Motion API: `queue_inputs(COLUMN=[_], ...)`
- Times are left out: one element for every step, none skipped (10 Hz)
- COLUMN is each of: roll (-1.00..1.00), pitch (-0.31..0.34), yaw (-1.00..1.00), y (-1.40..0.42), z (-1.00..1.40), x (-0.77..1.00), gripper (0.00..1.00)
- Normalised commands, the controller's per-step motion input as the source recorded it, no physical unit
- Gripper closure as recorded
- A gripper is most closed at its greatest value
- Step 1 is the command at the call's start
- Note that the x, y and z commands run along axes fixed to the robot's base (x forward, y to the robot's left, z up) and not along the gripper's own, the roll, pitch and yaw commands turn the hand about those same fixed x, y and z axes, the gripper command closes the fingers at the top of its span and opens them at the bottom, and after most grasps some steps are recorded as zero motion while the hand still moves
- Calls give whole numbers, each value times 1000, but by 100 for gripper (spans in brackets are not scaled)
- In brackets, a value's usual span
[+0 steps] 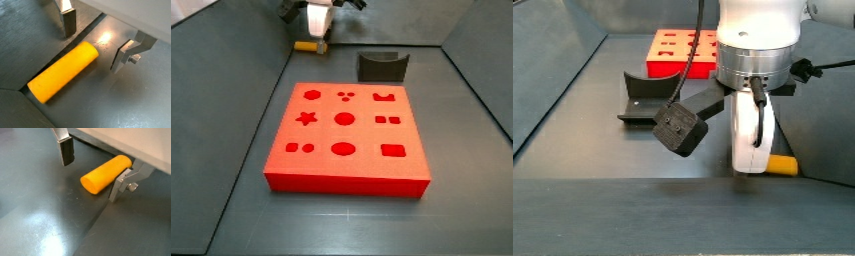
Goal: Pick up the oval object. Move up. Place the oval object on the fixture. Regrasp the oval object. Move to above the board. Insert the oval object.
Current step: Pick up the oval object.
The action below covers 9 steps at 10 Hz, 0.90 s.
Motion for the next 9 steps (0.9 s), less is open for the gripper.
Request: queue_inputs(roll=[-141, -163, -166, -77, -183, -191, -246, -306, -416], pitch=[-114, -137, -136, -36, -87, -114, -124, -144, -169], yaw=[-449, -363, -237, 0, -143, -149, -57, -63, -69], y=[-91, 0, 0, 0, 14, 17, 137, 169, 240], z=[0, 0, 11, -17, -211, -306, -357, -271, -9], x=[-217, -269, -151, 0, 17, 0, 0, 0, 0], gripper=[0, 0, 0, 0, 0, 0, 0, 0, 0])
